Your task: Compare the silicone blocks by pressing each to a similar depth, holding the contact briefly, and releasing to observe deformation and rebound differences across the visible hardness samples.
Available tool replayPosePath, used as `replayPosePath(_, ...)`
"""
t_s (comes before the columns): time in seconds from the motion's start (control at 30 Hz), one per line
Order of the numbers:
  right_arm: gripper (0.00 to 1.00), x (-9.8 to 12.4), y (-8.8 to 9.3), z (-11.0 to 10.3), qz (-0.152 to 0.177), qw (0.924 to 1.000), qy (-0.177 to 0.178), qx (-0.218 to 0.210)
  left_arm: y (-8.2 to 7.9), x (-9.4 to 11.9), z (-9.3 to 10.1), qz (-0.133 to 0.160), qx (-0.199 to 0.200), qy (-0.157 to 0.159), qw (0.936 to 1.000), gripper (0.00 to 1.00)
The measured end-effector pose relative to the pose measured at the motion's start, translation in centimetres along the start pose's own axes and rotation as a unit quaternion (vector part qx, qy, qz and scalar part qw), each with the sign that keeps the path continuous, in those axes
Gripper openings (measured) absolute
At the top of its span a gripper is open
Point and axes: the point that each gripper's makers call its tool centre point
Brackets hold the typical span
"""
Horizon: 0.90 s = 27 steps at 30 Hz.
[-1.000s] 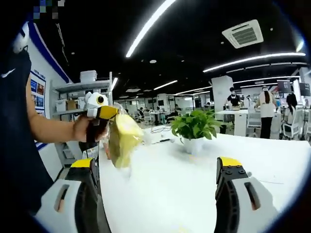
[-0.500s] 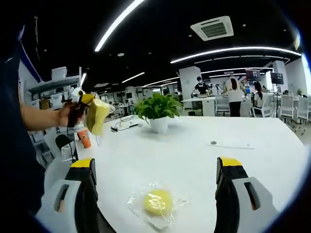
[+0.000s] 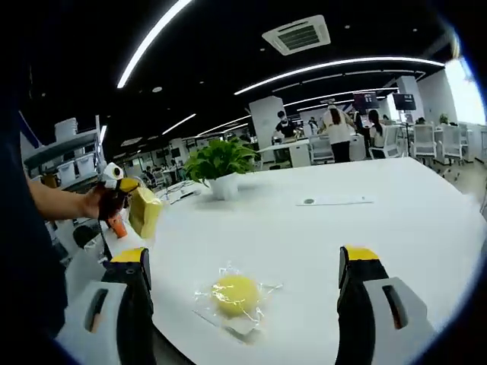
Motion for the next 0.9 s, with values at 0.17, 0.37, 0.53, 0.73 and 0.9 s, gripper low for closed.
replayPosePath(0.17, 0.96, -0.3, 1.0, -0.2, -0.014, 0.9999, 0.002, -0.001, 1.6, 0.2, -1.9, 0.005, 0.035, -0.01, 0.9993, 0.0)
replayPosePath(0.37, 0.96, 0.0, 2.6, -0.1, -0.021, 0.9997, 0.008, -0.01, 3.9, 0.2, -3.9, -0.006, 0.062, -0.035, 0.9975, 0.0)
replayPosePath(0.53, 0.96, 0.1, 4.5, -0.2, -0.047, 0.9987, 0.013, -0.01, 5.6, 0.7, -6.6, -0.003, 0.097, -0.061, 0.9934, 0.0)
replayPosePath(0.73, 0.96, 0.6, 5.6, 0.1, -0.065, 0.9976, 0.018, -0.018, 8.3, 1.1, -9.7, -0.027, 0.114, -0.108, 0.9873, 0.0)
replayPosePath(0.9, 0.96, 1.1, 5.4, 0.4, -0.06, 0.9977, 0.022, -0.023, 10.2, 3.5, -13.5, -0.075, 0.025, -0.209, 0.9748, 0.0)
Point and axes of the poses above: the point that each gripper's makers call its tool centre point, and the gripper's own axes: x roughly backward along the fingers, z roughly to its right, y roughly out of its underside, and after that the axes turned 12 degrees about -x, right-handed
